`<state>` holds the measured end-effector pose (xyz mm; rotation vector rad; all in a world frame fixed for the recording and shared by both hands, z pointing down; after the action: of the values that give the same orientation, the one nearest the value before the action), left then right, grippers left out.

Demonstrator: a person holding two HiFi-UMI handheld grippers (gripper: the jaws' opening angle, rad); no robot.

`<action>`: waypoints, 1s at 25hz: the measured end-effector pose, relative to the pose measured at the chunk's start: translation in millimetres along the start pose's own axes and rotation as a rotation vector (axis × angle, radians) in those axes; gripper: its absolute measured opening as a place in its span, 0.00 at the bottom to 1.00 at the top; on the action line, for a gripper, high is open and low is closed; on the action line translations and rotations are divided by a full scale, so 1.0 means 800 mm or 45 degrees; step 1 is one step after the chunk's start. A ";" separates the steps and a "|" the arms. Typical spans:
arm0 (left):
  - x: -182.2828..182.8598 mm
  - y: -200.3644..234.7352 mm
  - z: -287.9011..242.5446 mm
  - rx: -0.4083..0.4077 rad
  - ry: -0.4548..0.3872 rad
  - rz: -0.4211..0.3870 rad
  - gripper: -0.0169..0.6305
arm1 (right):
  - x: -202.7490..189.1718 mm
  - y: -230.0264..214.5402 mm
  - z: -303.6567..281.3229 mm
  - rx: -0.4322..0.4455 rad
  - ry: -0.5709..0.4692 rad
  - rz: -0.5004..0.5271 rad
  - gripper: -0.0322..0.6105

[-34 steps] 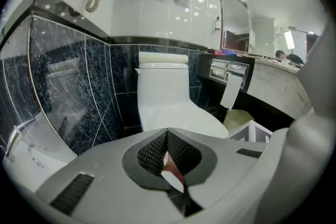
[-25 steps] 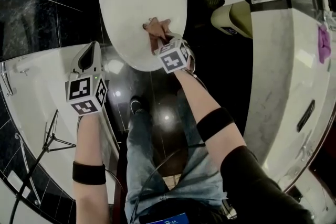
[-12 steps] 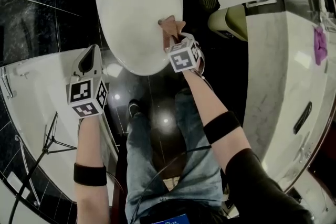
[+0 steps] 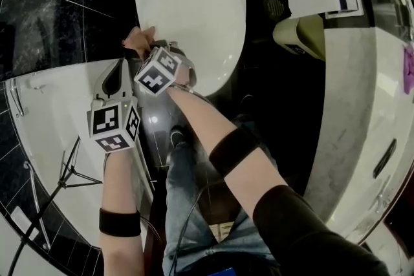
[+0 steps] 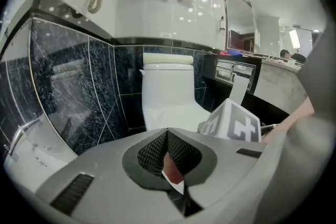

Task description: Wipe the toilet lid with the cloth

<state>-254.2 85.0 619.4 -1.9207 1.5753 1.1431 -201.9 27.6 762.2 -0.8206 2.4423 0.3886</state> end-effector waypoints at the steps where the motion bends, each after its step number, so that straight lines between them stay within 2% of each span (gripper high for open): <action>1: -0.002 0.002 0.000 0.004 0.002 0.002 0.03 | 0.000 0.000 -0.010 -0.009 0.017 0.025 0.17; 3: -0.005 0.006 0.000 0.012 0.006 0.004 0.03 | -0.009 -0.013 -0.025 -0.029 0.061 0.026 0.17; 8: -0.005 0.003 -0.006 0.015 0.006 0.021 0.03 | -0.055 -0.093 -0.012 -0.099 0.099 -0.121 0.17; 14: 0.013 -0.018 -0.021 0.004 -0.001 0.027 0.03 | -0.110 -0.209 0.031 -0.274 0.136 -0.205 0.17; 17: 0.021 -0.029 -0.028 0.015 0.000 0.037 0.03 | -0.137 -0.243 0.041 -0.286 0.170 -0.232 0.18; 25: 0.048 -0.059 -0.047 0.060 0.024 0.036 0.03 | -0.171 -0.312 0.047 -0.316 0.271 -0.200 0.18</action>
<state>-196.1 47.2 602.2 -1.8901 1.6300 1.0924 61.4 -85.0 784.1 -1.2064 2.5318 0.5789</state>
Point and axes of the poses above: the fingertips, and each gripper's own axes: z backward along the fingers, y to its left, x out of its top, the point moved 5 cm from there along z, backward along the fingers, and after that the axes turned 15 degrees about -x, right-handed, at the moved point
